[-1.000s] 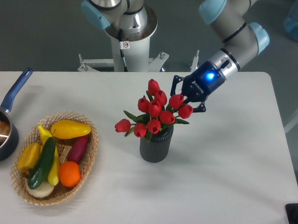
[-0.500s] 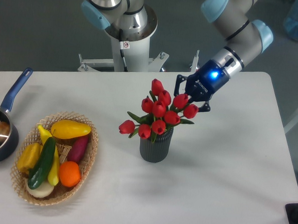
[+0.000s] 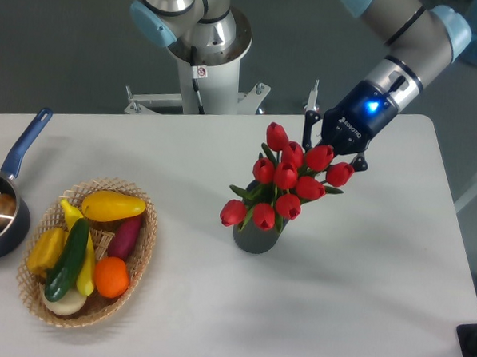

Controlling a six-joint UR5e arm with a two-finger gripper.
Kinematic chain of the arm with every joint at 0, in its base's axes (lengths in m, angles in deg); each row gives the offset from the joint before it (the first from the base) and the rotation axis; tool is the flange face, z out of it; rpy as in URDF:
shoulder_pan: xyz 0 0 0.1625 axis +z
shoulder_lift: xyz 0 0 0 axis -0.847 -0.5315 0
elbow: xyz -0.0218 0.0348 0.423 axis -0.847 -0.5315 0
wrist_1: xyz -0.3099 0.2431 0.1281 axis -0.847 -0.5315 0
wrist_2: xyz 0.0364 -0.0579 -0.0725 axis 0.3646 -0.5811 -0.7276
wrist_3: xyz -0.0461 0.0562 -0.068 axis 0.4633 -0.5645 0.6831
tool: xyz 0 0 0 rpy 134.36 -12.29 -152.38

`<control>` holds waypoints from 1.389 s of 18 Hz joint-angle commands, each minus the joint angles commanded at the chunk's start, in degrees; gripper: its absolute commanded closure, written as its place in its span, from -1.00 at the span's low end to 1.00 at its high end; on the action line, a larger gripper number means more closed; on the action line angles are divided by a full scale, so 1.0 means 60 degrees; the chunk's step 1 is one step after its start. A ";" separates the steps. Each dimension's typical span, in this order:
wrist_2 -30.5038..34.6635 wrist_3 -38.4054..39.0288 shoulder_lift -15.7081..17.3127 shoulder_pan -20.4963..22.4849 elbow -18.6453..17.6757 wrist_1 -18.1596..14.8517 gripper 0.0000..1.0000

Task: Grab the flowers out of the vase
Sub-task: 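Lift the tulip bunch straight up out of the grey vase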

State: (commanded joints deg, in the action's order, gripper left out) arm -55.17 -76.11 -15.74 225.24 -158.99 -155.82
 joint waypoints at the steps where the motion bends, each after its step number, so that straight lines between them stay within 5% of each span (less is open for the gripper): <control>1: 0.0000 0.0015 0.0103 -0.0029 -0.0102 0.0000 1.00; 5: -0.0015 0.0015 0.0586 -0.0088 -0.0483 -0.0058 1.00; 25: -0.0527 0.1626 0.1788 -0.0103 -0.0308 -0.0029 1.00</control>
State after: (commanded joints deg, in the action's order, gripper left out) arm -58.33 -66.35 -5.02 224.62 -160.84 -155.99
